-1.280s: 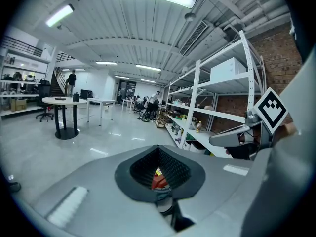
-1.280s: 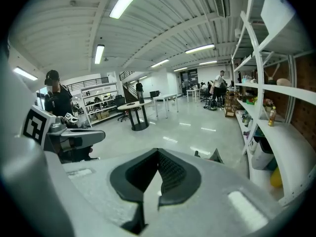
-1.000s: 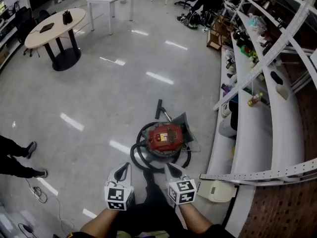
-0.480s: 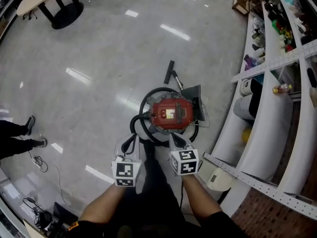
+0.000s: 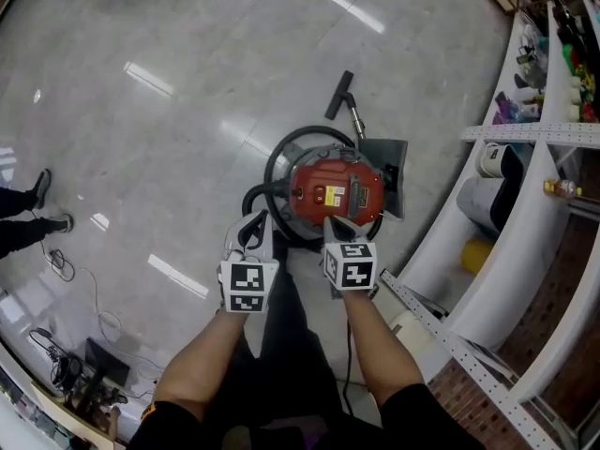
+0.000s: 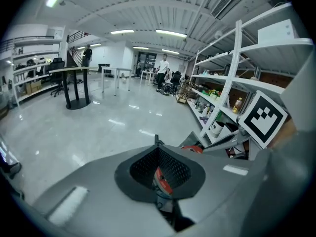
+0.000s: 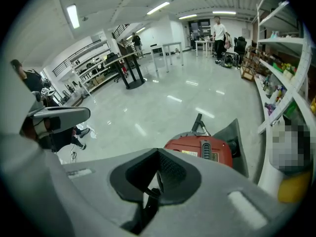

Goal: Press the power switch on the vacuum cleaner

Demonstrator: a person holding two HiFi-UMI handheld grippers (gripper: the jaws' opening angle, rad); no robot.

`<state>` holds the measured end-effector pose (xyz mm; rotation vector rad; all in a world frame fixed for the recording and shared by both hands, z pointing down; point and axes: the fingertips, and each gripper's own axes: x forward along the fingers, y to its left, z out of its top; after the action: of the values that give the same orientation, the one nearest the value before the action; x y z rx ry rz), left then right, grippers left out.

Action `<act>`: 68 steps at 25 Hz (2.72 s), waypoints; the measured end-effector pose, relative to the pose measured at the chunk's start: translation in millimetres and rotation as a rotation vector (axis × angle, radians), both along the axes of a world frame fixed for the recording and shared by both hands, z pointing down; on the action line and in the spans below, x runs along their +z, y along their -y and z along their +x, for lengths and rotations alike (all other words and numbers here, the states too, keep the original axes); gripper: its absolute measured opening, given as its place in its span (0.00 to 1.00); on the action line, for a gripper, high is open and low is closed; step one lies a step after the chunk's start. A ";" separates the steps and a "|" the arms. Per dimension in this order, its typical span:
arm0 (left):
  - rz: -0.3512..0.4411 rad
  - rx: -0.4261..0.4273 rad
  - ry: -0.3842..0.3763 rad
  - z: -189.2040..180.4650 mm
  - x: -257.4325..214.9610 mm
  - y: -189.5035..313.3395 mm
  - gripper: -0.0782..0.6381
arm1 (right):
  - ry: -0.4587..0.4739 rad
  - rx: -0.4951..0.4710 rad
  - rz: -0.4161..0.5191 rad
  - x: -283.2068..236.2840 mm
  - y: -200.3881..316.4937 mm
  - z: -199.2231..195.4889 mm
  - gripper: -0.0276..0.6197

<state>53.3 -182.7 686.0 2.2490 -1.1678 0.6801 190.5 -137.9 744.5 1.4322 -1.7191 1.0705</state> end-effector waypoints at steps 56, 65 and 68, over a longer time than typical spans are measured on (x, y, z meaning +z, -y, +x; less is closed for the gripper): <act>-0.132 0.047 0.068 25.1 57.3 9.7 0.13 | -0.025 -0.074 -0.223 92.2 -2.3 -1.4 0.03; -0.087 0.036 0.029 -6.9 -2.0 7.9 0.13 | -0.002 -0.006 -0.087 9.2 1.2 -16.4 0.03; -0.077 0.042 0.013 -18.3 -18.6 -2.3 0.13 | 0.006 0.018 -0.028 -19.4 -3.3 -26.6 0.03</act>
<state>35.0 -180.4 667.4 2.2138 -1.0845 0.7451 163.8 -134.6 725.2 1.4305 -1.6921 1.1054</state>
